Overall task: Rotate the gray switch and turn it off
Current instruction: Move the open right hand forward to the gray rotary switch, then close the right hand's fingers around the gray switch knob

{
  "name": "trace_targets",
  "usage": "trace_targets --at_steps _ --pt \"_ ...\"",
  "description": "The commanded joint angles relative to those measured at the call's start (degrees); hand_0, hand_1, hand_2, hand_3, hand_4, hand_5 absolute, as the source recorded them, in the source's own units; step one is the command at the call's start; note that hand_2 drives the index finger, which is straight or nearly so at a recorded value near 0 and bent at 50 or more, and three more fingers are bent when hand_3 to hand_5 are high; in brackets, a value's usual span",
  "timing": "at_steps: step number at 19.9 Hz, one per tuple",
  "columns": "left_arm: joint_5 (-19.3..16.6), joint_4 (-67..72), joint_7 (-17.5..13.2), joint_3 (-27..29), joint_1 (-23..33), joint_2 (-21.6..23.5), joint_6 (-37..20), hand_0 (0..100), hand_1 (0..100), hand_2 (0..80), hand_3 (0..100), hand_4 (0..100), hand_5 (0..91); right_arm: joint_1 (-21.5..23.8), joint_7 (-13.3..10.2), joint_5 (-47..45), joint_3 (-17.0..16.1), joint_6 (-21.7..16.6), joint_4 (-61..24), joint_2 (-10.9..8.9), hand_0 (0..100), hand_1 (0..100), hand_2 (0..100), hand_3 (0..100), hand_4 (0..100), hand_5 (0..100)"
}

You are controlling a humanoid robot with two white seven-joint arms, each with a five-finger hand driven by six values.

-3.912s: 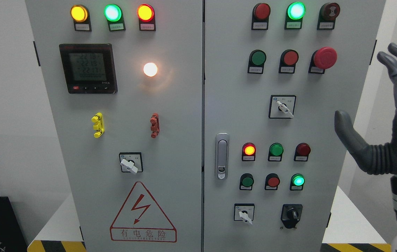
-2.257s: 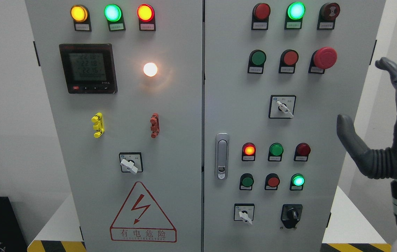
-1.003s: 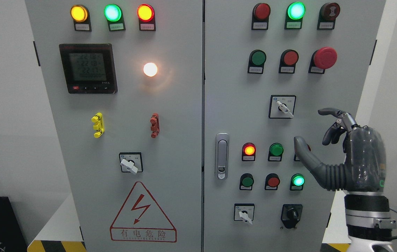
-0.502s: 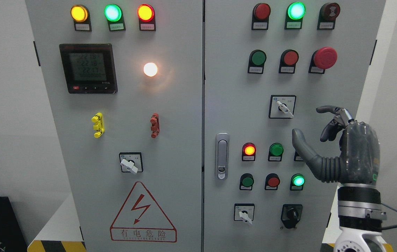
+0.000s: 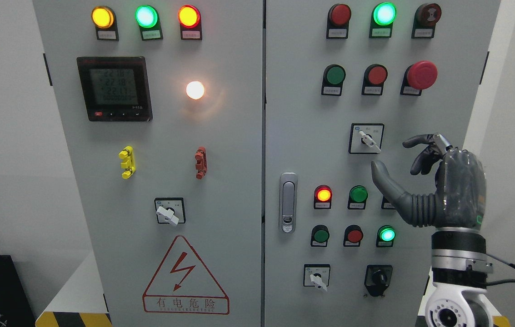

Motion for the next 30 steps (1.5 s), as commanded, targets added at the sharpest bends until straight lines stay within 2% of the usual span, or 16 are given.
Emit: trace_targets --at_steps 1,5,10,30 --pt "1.1 -1.5 0.0 0.4 -0.5 0.0 0.0 12 39 0.0 0 0 0.0 -1.0 0.0 -0.1 3.0 0.6 1.6 1.16 0 47 51 86 88 100" --pt "1.1 -1.5 0.0 0.5 -0.5 0.0 0.0 12 39 0.0 0 0 0.0 -1.8 -1.3 -0.1 4.0 2.3 1.8 1.16 0 47 53 86 88 100" --pt "1.1 -1.5 0.0 0.4 -0.5 0.0 0.0 12 39 0.0 0 0 0.0 -2.1 -1.3 0.0 4.2 4.2 2.1 1.16 0 49 54 86 88 100" --pt "1.1 -1.5 0.0 0.4 -0.5 0.0 0.0 12 39 0.0 0 0 0.0 -4.3 -1.7 -0.1 4.3 5.7 4.8 1.07 2 49 56 87 89 100"
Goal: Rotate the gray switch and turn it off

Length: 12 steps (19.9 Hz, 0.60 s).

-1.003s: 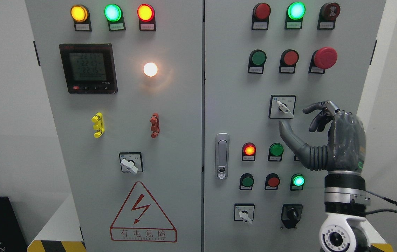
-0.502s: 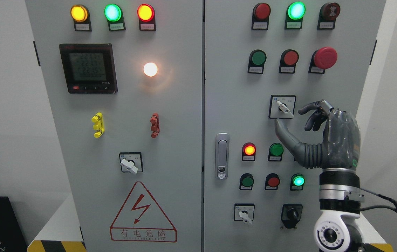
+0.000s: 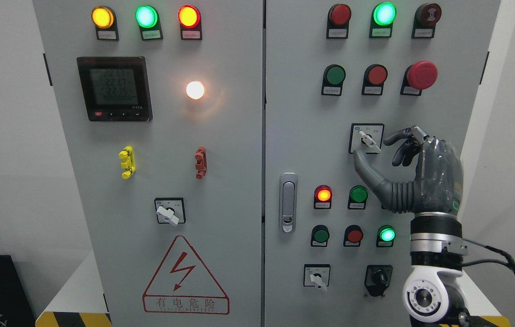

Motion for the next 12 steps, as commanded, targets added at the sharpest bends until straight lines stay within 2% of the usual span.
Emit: trace_targets --at_steps 1,12 --pt "1.1 -1.5 0.0 0.4 -0.5 0.0 0.0 12 39 0.0 0 0 0.0 -0.4 0.0 0.0 0.4 0.0 1.3 0.65 3 49 56 87 89 100" --pt "1.1 -1.5 0.0 0.4 -0.5 0.0 0.0 12 39 0.0 0 0 0.0 -1.8 -0.1 0.1 0.6 0.4 2.7 0.65 5 49 58 88 89 100"
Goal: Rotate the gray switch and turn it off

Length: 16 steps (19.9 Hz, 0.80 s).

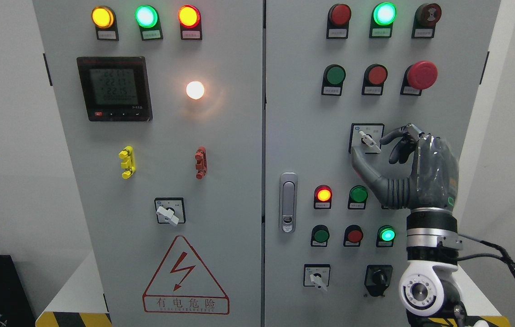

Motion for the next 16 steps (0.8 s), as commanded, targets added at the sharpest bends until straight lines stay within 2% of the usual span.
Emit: trace_targets --at_steps 1,16 --pt "1.1 -1.5 0.0 0.4 -0.5 0.0 -0.1 12 39 0.0 0 0 0.0 -0.6 -0.2 0.0 0.3 0.1 1.3 0.63 5 49 58 88 89 100" --pt "1.1 -1.5 0.0 0.4 -0.5 0.0 0.0 12 39 0.0 0 0 0.0 -1.0 -0.4 0.0 0.3 2.0 1.3 0.63 7 49 58 89 89 100"
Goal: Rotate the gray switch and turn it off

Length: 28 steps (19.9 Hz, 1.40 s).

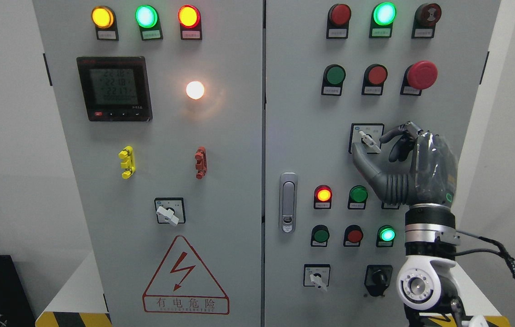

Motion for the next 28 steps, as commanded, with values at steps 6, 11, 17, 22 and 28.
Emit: trace_targets --at_steps 6,11,17,22,28 --pt "1.1 -1.5 0.0 0.4 -0.5 0.0 0.0 12 39 0.0 0 0 0.0 -0.5 -0.1 0.0 0.2 0.4 0.0 0.62 8 48 59 90 89 100" --pt "1.1 -1.5 0.0 0.4 -0.5 0.0 0.0 12 39 0.0 0 0 0.0 -0.7 -0.1 0.0 0.9 0.5 0.0 0.62 9 48 60 91 89 100" --pt "1.1 -1.5 0.0 0.4 -0.5 0.0 0.0 12 39 0.0 0 0 0.0 -0.7 0.0 0.4 0.9 0.6 0.1 0.62 10 48 61 91 90 100" --pt "1.1 -1.5 0.0 0.4 -0.5 0.0 0.0 12 39 0.0 0 0 0.0 -0.7 0.0 0.4 0.9 0.7 0.1 0.53 11 48 61 91 90 100" --pt "1.1 -1.5 0.0 0.4 -0.5 0.0 -0.1 12 39 0.0 0 0 0.0 -0.7 0.0 0.6 0.9 1.4 0.1 0.45 12 49 62 92 90 100"
